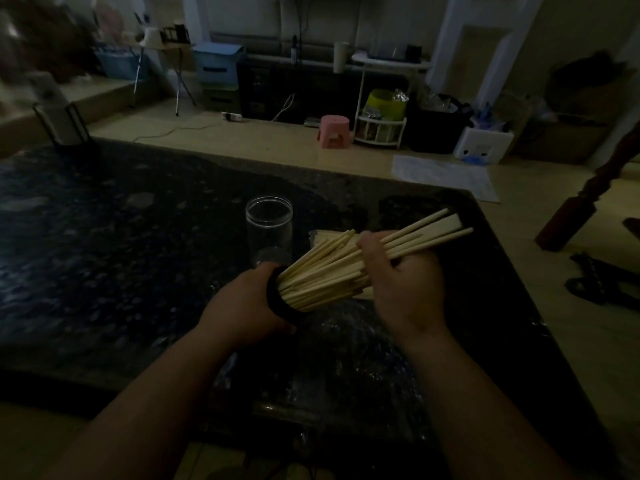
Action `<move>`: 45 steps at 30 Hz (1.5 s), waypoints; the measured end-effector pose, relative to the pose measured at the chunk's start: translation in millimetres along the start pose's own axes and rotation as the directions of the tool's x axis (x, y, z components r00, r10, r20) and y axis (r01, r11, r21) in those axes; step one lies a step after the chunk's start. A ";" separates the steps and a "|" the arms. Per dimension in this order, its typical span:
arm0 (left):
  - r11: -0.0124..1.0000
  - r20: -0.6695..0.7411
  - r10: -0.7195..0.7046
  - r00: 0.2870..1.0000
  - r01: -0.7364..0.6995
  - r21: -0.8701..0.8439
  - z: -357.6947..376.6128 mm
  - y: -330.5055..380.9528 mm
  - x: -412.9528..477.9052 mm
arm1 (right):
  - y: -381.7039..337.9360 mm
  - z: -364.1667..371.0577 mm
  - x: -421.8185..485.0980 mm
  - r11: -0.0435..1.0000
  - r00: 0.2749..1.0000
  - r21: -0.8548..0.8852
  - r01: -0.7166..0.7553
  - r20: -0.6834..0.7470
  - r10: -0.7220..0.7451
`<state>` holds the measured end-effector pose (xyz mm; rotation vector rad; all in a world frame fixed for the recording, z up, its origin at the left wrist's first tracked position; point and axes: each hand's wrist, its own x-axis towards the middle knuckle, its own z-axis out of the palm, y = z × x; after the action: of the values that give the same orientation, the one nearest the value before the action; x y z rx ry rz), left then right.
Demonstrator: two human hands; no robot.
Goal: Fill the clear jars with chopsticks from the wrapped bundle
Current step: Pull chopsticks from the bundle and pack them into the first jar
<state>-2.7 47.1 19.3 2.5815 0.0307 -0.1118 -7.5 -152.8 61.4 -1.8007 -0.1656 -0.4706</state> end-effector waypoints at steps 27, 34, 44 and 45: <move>1.000 0.017 0.009 1.000 -0.009 0.000 -3.2 5.2 -2.1 | 0.5 10.0 -4.7 0.960 0.958 -0.246 -0.131 0.217 0.186; 1.000 0.019 -0.012 1.000 0.013 -0.007 -4.3 7.7 -4.1 | 0.5 2.7 -3.1 0.978 0.985 -0.172 -0.119 0.103 0.138; 0.997 -0.002 -0.048 0.999 0.048 -0.058 -2.8 4.7 -2.9 | 25.6 -10.7 5.8 0.951 0.963 -0.160 -0.265 0.015 0.270; 0.997 -0.005 -0.050 0.999 0.050 -0.066 -2.9 4.9 -2.7 | 25.5 -11.5 5.9 0.945 0.954 -0.166 -0.281 0.060 0.295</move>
<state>-4.9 44.5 24.5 2.5156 0.1002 -0.1192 4.1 -171.8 43.4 -1.9603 0.0799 -0.2025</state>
